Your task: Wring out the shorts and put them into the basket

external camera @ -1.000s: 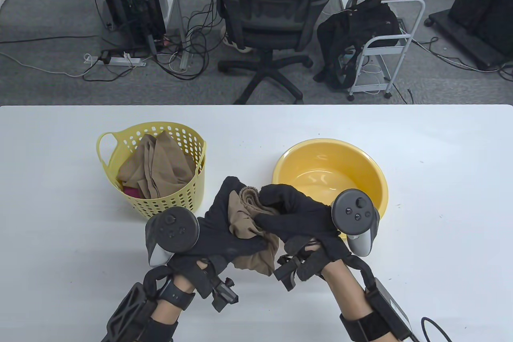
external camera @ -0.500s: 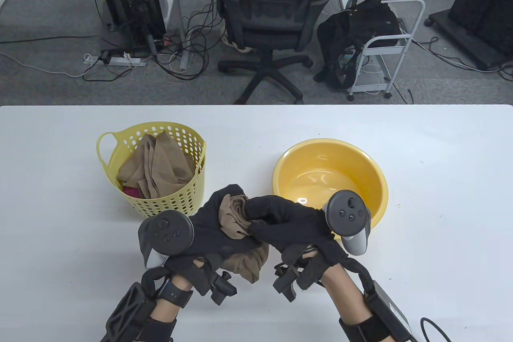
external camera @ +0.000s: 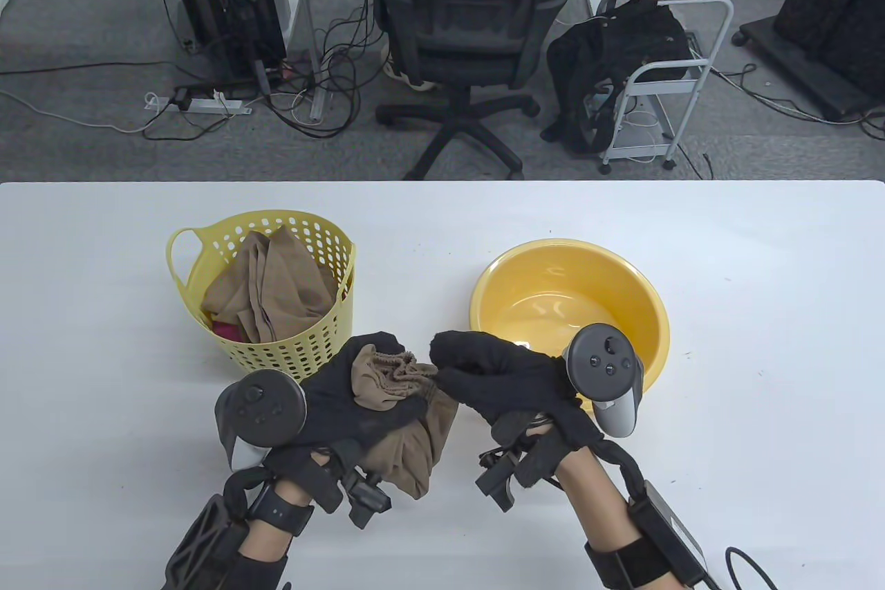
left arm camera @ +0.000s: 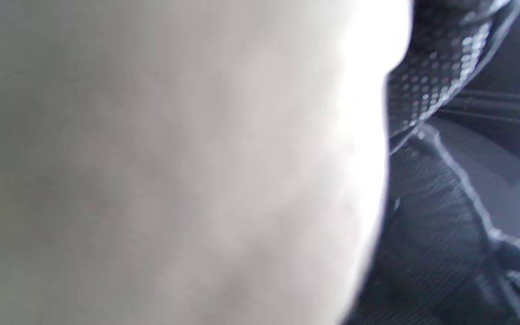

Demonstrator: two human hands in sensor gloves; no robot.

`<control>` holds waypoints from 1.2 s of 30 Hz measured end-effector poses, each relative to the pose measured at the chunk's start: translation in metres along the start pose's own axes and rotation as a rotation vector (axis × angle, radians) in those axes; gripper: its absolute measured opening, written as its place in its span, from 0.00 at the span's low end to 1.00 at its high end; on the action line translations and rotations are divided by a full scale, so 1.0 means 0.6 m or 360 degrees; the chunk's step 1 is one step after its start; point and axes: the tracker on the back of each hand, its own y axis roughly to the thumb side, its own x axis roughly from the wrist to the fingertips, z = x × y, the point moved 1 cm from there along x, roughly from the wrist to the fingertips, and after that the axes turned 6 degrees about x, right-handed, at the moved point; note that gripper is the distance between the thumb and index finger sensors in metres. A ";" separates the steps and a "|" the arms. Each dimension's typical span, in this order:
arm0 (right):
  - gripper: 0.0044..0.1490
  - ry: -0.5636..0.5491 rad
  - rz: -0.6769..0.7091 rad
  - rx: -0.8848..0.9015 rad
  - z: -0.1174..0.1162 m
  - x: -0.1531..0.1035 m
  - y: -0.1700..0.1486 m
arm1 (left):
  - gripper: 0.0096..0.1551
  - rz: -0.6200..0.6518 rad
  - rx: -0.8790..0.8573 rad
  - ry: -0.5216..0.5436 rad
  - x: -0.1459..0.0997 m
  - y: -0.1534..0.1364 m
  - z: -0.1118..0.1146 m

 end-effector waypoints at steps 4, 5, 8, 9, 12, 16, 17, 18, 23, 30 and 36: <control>0.40 0.0053 -0.0105 0.0013 0.013 0.001 -0.022 | 0.46 0.0022 -0.0144 0.0023 -0.004 -0.007 -0.015; 0.42 0.0057 -0.0117 0.0012 0.015 0.001 -0.024 | 0.46 0.0033 -0.0170 0.0023 -0.004 -0.008 -0.017; 0.46 0.0091 -0.0187 0.0031 0.022 0.001 -0.040 | 0.45 0.0074 -0.0292 0.0037 -0.006 -0.012 -0.027; 0.47 0.0103 -0.0208 0.0052 0.023 0.001 -0.047 | 0.45 0.0092 -0.0339 0.0036 -0.006 -0.012 -0.030; 0.51 0.0155 -0.0260 0.0176 0.023 0.003 -0.062 | 0.45 0.0120 -0.0457 0.0044 -0.007 -0.011 -0.035; 0.56 0.0211 -0.0339 0.0318 0.018 0.005 -0.080 | 0.45 0.0195 -0.0582 0.0021 -0.006 -0.008 -0.038; 0.57 0.0233 -0.0368 0.0336 0.016 0.006 -0.086 | 0.46 0.0215 -0.0616 0.0017 -0.005 -0.007 -0.038; 0.58 0.0265 -0.0385 0.0357 0.012 0.006 -0.091 | 0.46 0.0241 -0.0651 0.0007 -0.004 -0.007 -0.038; 0.60 0.0409 -0.0471 0.0460 -0.010 0.005 -0.113 | 0.45 0.0325 -0.0782 -0.0036 0.002 -0.009 -0.036; 0.68 0.0725 -0.0547 0.0742 -0.056 0.001 -0.135 | 0.45 0.0392 -0.0936 -0.0074 0.010 -0.014 -0.025; 0.77 0.0988 -0.0530 0.1026 -0.094 -0.006 -0.136 | 0.45 0.0358 -0.0953 -0.0080 0.014 -0.026 -0.011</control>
